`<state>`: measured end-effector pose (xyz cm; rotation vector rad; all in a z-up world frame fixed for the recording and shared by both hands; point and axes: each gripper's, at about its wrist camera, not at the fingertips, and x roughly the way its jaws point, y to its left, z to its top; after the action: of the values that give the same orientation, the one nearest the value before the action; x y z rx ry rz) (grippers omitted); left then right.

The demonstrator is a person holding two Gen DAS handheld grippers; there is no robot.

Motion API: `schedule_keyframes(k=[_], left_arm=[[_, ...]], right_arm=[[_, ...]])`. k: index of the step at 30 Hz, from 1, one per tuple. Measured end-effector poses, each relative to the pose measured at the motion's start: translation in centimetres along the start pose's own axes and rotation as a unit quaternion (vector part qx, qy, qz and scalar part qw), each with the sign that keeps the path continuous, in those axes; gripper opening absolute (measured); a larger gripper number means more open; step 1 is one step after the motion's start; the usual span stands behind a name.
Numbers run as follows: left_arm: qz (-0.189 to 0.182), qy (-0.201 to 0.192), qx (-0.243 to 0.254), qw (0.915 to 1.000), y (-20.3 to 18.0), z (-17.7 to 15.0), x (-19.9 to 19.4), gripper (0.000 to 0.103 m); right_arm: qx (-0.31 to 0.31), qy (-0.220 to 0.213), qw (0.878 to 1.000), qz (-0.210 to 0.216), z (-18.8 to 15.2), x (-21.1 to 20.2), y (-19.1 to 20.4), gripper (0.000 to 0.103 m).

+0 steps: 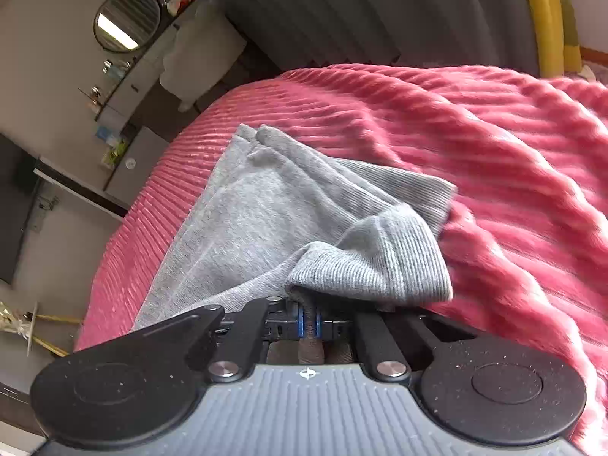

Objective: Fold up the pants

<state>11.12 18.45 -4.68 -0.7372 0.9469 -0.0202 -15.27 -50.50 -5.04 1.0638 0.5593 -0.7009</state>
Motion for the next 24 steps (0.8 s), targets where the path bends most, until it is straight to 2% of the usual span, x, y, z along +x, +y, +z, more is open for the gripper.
schedule_keyframes(k=[2,4,7,9,11,13,15,16,17,19,21,24], left_arm=[[-0.001,-0.003,-0.011,0.9999,-0.3,0.3,0.0,0.015],[-0.016,-0.011,-0.016,0.9997,-0.9,1.1,-0.2,0.013],[-0.034,-0.032,-0.003,0.9989,-2.4,2.7,-0.9,0.012],[-0.047,-0.067,0.022,0.9964,-4.5,3.8,-2.3,0.012],[-0.076,-0.103,0.035,0.9911,-6.2,4.8,-4.1,0.012],[-0.093,-0.125,0.043,0.9869,-6.9,5.1,-5.4,0.012],[-0.097,-0.133,0.056,0.9847,-6.5,4.6,-6.2,0.012],[-0.091,-0.127,0.060,0.9858,-6.0,4.2,-6.0,0.012],[-0.083,-0.116,0.063,0.9878,-5.2,3.6,-5.6,0.012],[-0.064,-0.082,0.057,0.9929,-3.1,2.2,-4.4,0.013],[-0.041,-0.044,0.045,0.9972,-1.4,1.1,-2.7,0.013],[0.008,-0.005,0.044,0.9990,0.3,-0.6,-0.2,0.014]], right_arm=[[0.012,0.002,1.000,0.005,0.3,0.7,0.2,0.005],[0.021,0.000,1.000,0.016,0.9,1.0,1.3,0.005],[0.023,-0.011,0.998,0.058,3.7,1.2,5.6,0.005],[-0.004,-0.038,0.994,0.102,5.9,-0.1,10.6,0.005],[-0.025,-0.079,0.981,0.177,7.8,-2.8,14.9,0.005],[-0.041,-0.117,0.964,0.236,8.9,-5.7,17.2,0.004],[-0.049,-0.147,0.949,0.276,9.0,-8.0,16.9,0.004],[-0.056,-0.155,0.946,0.280,8.7,-8.7,16.1,0.004],[-0.063,-0.155,0.949,0.268,8.3,-8.9,14.8,0.005],[-0.060,-0.135,0.963,0.225,6.9,-8.0,11.0,0.005],[-0.052,-0.106,0.982,0.150,4.7,-6.0,6.1,0.005],[-0.034,-0.050,0.998,0.029,1.4,-1.8,-0.3,0.005]])
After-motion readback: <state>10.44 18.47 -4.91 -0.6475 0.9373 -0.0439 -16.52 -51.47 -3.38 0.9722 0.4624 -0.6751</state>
